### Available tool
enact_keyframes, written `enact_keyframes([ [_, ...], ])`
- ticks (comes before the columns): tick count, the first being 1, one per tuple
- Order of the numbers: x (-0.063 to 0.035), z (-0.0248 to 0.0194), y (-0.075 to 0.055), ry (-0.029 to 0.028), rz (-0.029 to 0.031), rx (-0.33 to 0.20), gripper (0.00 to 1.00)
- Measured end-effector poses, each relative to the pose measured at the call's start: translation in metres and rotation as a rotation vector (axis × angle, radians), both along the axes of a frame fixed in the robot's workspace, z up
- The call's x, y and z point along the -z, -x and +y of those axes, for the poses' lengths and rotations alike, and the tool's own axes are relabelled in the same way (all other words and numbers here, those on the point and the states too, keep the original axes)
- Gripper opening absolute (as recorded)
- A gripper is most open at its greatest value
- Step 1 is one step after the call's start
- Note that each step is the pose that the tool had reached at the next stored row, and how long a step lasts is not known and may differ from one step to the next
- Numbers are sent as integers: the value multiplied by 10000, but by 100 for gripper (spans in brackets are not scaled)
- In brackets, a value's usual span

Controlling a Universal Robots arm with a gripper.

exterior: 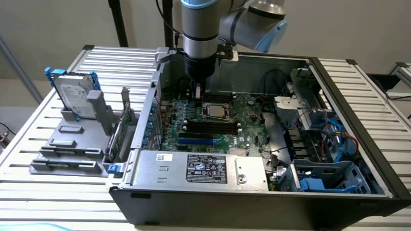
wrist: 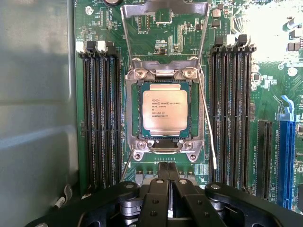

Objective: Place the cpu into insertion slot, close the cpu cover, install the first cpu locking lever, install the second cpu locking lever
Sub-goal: 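Close the cpu cover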

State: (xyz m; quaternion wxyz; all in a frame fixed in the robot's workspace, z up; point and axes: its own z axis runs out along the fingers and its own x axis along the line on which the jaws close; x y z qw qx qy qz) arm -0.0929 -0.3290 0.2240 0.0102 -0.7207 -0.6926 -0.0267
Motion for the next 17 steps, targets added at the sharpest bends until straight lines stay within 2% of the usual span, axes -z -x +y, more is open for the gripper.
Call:
enact_keyframes([
  [9, 0, -2, -29, 0, 10, 1, 11],
  [12, -2, -8, -98, -1, 52, 0, 11],
  [17, -41, -28, -278, 0, 195, 1, 11],
])
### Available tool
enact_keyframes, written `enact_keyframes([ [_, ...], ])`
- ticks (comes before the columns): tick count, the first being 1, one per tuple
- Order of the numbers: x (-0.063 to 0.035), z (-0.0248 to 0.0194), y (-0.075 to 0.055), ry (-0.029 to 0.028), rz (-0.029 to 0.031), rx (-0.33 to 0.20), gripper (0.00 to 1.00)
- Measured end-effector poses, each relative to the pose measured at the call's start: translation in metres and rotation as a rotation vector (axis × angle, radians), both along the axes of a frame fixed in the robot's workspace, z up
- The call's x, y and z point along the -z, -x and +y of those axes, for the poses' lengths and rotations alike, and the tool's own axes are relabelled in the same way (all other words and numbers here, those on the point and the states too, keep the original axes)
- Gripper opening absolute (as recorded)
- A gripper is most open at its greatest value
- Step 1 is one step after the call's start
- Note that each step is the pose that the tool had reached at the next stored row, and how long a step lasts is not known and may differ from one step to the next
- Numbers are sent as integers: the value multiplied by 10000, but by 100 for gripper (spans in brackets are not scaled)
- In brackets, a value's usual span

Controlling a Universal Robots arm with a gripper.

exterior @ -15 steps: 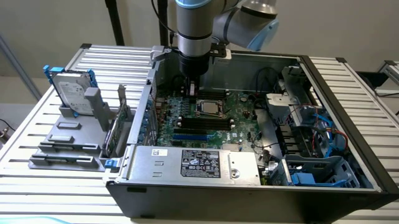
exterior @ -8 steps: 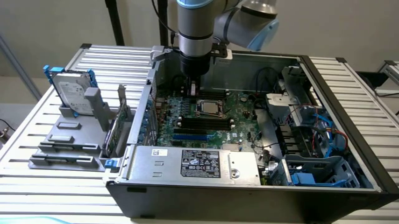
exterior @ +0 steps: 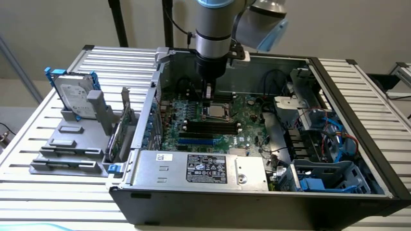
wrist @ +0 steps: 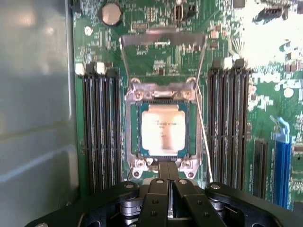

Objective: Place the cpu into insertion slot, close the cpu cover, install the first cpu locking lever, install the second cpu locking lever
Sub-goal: 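Close the cpu cover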

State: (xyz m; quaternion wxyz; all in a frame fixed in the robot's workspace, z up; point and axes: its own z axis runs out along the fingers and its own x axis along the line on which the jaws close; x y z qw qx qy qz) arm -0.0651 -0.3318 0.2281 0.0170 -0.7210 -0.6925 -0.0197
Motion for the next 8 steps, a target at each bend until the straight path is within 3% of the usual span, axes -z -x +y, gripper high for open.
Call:
enact_keyframes([
  [8, -153, -37, -318, 1, 175, -1, 11],
])
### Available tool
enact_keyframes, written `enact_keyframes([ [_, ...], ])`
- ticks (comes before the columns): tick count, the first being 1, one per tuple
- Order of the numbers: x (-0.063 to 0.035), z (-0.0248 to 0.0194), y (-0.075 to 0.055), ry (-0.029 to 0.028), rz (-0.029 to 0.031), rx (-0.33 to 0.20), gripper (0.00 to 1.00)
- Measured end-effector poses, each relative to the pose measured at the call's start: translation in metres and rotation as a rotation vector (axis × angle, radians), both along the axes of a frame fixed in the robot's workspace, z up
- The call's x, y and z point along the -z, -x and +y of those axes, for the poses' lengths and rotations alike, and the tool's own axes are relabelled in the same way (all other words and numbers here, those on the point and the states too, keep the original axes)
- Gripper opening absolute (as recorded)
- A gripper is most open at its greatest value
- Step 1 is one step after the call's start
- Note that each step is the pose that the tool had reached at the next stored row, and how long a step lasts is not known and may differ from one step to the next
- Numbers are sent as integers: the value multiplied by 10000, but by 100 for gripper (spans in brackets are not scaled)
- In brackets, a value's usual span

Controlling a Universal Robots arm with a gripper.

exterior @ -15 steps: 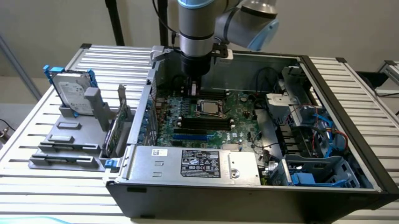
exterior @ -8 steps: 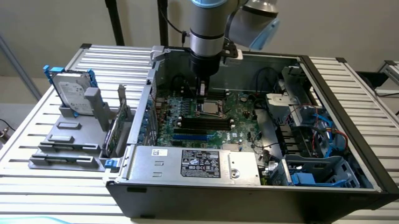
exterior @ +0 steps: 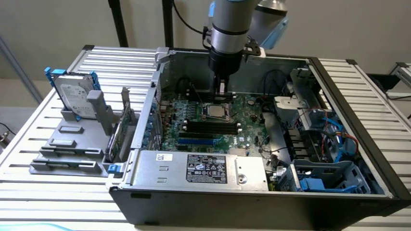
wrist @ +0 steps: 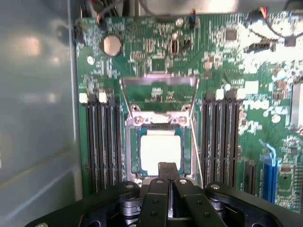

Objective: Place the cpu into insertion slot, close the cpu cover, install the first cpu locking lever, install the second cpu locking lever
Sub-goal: 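Close the cpu cover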

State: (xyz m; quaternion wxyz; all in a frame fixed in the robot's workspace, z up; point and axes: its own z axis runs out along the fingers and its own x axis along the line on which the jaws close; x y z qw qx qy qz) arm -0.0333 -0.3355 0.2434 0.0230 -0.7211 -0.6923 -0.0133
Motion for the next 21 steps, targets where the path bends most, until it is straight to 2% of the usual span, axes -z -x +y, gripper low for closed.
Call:
enact_keyframes([
  [12, -258, -10, -547, -1, 215, -1, 11],
  [21, -281, -11, -955, -2, 375, 0, 11],
])
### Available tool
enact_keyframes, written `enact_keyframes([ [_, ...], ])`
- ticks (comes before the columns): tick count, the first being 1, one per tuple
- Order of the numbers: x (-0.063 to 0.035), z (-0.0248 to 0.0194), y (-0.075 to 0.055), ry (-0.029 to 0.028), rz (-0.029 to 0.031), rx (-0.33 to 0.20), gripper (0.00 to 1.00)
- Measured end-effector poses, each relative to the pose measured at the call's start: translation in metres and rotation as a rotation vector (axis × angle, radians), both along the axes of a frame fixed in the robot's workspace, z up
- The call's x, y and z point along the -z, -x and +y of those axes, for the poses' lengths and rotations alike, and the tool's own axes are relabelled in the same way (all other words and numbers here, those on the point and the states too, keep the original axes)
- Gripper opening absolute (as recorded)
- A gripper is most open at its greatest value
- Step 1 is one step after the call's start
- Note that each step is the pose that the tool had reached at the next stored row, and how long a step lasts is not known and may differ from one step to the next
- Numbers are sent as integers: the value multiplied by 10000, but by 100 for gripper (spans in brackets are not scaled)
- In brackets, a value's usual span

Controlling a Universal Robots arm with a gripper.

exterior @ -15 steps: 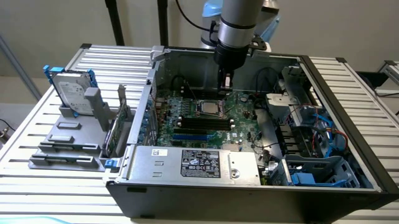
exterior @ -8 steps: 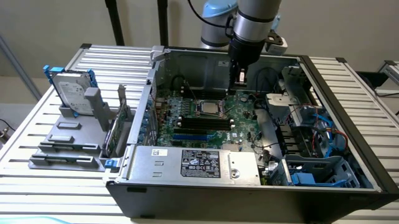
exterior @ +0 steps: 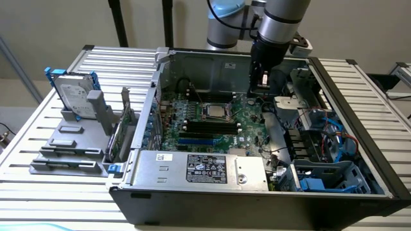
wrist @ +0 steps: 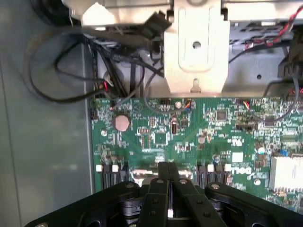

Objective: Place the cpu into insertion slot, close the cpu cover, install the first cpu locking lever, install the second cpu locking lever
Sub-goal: 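Close the cpu cover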

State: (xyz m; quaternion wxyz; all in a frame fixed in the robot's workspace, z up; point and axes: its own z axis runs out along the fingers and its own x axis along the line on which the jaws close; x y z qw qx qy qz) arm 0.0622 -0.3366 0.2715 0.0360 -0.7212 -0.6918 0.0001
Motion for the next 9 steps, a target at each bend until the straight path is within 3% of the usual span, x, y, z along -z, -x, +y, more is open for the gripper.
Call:
enact_keyframes([
  [3, 20, 0, -86, -1, 25, -2, 11],
  [9, 130, 0, -90, 0, 26, -45, 11],
])
